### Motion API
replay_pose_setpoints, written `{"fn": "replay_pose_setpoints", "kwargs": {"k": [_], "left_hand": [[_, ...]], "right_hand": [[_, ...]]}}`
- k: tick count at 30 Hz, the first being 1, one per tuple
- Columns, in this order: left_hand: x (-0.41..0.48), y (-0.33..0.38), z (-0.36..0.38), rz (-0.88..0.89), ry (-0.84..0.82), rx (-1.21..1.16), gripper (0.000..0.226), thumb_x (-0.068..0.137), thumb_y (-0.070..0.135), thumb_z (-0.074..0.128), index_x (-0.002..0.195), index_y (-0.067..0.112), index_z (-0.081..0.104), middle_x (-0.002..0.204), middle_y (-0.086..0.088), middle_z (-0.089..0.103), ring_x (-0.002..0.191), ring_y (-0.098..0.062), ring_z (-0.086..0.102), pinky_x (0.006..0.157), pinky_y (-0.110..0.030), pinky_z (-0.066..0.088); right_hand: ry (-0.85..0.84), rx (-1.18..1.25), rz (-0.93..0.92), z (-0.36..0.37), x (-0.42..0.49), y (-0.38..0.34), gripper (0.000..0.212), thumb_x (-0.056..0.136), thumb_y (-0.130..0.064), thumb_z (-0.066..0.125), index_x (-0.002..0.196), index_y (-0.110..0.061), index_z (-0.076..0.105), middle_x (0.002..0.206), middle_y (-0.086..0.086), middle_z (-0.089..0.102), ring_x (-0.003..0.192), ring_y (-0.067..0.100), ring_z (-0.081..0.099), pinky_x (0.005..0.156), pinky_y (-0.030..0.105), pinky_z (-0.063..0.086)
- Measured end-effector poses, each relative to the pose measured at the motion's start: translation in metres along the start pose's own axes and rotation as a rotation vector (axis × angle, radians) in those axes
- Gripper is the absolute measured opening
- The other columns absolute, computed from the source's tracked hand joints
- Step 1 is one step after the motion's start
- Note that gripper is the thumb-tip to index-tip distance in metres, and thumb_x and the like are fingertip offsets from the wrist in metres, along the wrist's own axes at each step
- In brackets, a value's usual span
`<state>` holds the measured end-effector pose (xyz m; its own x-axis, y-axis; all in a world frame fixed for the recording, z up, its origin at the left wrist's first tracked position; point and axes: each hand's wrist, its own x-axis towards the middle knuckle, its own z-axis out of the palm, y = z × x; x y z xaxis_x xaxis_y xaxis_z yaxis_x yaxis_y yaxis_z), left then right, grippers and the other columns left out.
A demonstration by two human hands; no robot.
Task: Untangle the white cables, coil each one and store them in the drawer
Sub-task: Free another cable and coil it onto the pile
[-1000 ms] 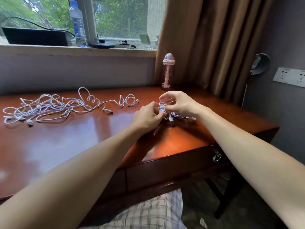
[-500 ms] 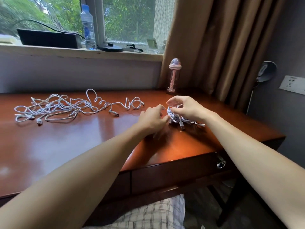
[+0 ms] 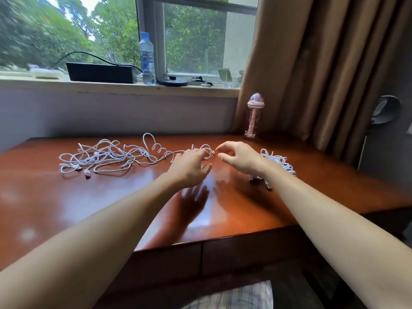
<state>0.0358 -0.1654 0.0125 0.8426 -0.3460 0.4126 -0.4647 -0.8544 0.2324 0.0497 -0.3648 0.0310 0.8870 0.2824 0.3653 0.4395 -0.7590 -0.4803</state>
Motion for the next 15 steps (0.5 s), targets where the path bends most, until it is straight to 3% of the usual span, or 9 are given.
{"fn": "replay_pose_setpoints", "kwargs": {"k": [4, 7, 10, 12, 15], "left_hand": [[-0.005, -0.025, -0.002, -0.039, -0.014, 0.062, 0.040, 0.097, 0.037, 0.052, 0.134, 0.023, 0.057, 0.136, -0.002, 0.059, 0.127, -0.025, 0.050, 0.106, -0.041, 0.036], [-0.007, -0.042, -0.004, -0.065, -0.015, 0.088, 0.040, 0.096, 0.036, 0.053, 0.135, 0.024, 0.056, 0.138, -0.002, 0.056, 0.130, -0.025, 0.046, 0.106, -0.039, 0.033], [-0.006, -0.056, -0.005, -0.085, -0.016, 0.105, 0.040, 0.095, 0.033, 0.054, 0.134, 0.025, 0.057, 0.140, -0.002, 0.054, 0.133, -0.026, 0.045, 0.107, -0.040, 0.033], [-0.006, -0.062, -0.003, -0.092, -0.036, 0.108, 0.040, 0.094, 0.031, 0.054, 0.134, 0.026, 0.056, 0.143, -0.001, 0.053, 0.135, -0.026, 0.043, 0.108, -0.041, 0.033], [-0.004, -0.067, 0.001, -0.093, -0.066, 0.095, 0.040, 0.095, 0.028, 0.052, 0.135, 0.023, 0.055, 0.147, 0.001, 0.050, 0.138, -0.023, 0.040, 0.109, -0.042, 0.030]], "right_hand": [[-0.039, -0.004, -0.020, 0.027, 0.018, -0.014, 0.028, 0.095, -0.026, 0.065, 0.121, -0.019, 0.070, 0.119, -0.003, 0.070, 0.104, 0.013, 0.063, 0.101, 0.031, 0.049], [-0.027, -0.028, -0.065, 0.042, 0.029, -0.022, 0.026, 0.093, -0.019, 0.066, 0.119, -0.016, 0.070, 0.120, -0.001, 0.063, 0.099, 0.011, 0.056, 0.096, 0.024, 0.045], [0.033, -0.070, -0.076, 0.055, 0.044, -0.021, 0.026, 0.089, -0.016, 0.067, 0.114, -0.016, 0.073, 0.133, 0.006, 0.059, 0.120, 0.019, 0.055, 0.104, 0.036, 0.047], [0.022, -0.141, 0.000, 0.062, 0.051, -0.020, 0.036, 0.088, -0.020, 0.066, 0.125, -0.020, 0.068, 0.150, 0.008, 0.048, 0.141, 0.024, 0.040, 0.114, 0.044, 0.038], [-0.082, -0.267, 0.038, 0.067, 0.056, -0.016, 0.045, 0.091, -0.021, 0.063, 0.136, -0.022, 0.060, 0.153, 0.006, 0.044, 0.145, 0.028, 0.030, 0.116, 0.044, 0.032]]}}
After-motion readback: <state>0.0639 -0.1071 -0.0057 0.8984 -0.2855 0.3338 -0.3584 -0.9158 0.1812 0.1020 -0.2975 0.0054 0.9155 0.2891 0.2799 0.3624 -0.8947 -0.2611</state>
